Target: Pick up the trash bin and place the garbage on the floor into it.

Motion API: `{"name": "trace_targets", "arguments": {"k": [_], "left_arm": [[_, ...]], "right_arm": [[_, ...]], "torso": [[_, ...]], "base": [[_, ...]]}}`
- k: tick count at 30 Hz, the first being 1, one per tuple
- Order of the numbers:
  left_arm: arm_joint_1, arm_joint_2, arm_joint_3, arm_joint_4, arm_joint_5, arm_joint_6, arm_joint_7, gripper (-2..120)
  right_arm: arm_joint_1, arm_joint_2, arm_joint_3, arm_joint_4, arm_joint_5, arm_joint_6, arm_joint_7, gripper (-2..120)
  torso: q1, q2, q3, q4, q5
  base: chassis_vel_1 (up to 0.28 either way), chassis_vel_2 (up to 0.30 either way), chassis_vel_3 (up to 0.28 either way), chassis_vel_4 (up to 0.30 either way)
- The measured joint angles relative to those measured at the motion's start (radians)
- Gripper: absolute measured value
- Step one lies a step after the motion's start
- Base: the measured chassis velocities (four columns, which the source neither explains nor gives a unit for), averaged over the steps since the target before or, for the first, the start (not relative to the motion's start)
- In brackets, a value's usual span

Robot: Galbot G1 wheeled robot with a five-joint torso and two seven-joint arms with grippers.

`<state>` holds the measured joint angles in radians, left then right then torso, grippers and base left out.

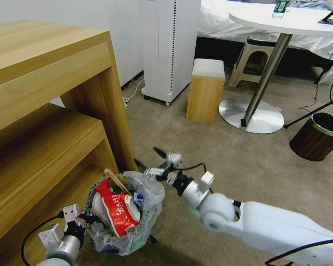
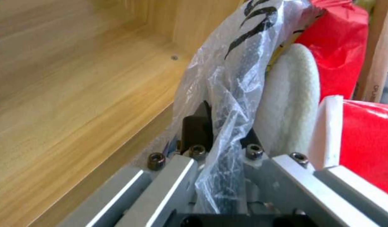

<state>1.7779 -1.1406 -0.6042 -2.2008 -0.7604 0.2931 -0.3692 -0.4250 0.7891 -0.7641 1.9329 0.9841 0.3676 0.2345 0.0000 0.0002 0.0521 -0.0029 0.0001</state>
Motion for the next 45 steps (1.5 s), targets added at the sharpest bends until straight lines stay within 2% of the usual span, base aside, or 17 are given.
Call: {"name": "trace_targets", "arguments": {"k": [17, 31, 34, 37, 39, 41, 43, 45], "left_arm": [[-0.070, 0.030, 0.040, 0.125, -0.044, -0.001, -0.012, 1], [-0.042, 0.037, 0.042, 0.098, -0.063, 0.020, -0.024, 1], [-0.039, 0.040, 0.041, 0.082, -0.065, 0.024, -0.019, 6], [-0.050, 0.041, 0.041, 0.075, -0.063, 0.015, -0.013, 21], [-0.053, 0.041, 0.041, 0.074, -0.062, 0.013, -0.012, 22], [-0.066, 0.041, 0.041, 0.069, -0.061, 0.005, -0.007, 34], [-0.068, 0.041, 0.041, 0.069, -0.061, 0.004, -0.006, 35], [-0.074, 0.041, 0.038, 0.067, -0.061, -0.002, -0.003, 49]], "right_arm": [[-0.060, -0.010, 0.233, -0.045, 0.027, 0.005, 0.009, 94], [-0.083, 0.012, 0.275, -0.064, 0.011, 0.004, 0.017, 91], [-0.091, 0.012, 0.285, -0.064, 0.006, 0.003, 0.018, 90], [-0.103, 0.009, 0.297, -0.067, -0.003, 0.003, 0.019, 89], [-0.105, 0.009, 0.300, -0.068, -0.005, 0.003, 0.019, 89], [-0.114, 0.008, 0.311, -0.071, -0.010, 0.004, 0.020, 88], [-0.115, 0.008, 0.312, -0.072, -0.011, 0.004, 0.020, 88], [-0.121, 0.008, 0.318, -0.072, -0.014, 0.005, 0.021, 86]], "torso": [[0.000, 0.000, 0.000, 0.0003, 0.0008], [0.000, 0.000, 0.000, 0.0000, -0.0009], [0.000, 0.000, 0.000, -0.0001, -0.0011], [0.000, 0.000, 0.000, -0.0001, -0.0006], [0.000, 0.000, 0.000, 0.0000, -0.0006], [0.000, 0.000, 0.000, 0.0001, -0.0003], [0.000, 0.000, 0.000, 0.0001, -0.0002], [0.000, 0.000, 0.000, 0.0001, -0.0003]], "base": [[0.000, 0.000, 0.000, 0.000], [0.000, 0.000, 0.000, 0.000], [0.000, 0.000, 0.000, 0.000], [0.000, 0.000, 0.000, 0.000], [0.000, 0.000, 0.000, 0.000], [0.000, 0.000, 0.000, 0.000], [0.000, 0.000, 0.000, 0.000], [0.000, 0.000, 0.000, 0.000]]}}
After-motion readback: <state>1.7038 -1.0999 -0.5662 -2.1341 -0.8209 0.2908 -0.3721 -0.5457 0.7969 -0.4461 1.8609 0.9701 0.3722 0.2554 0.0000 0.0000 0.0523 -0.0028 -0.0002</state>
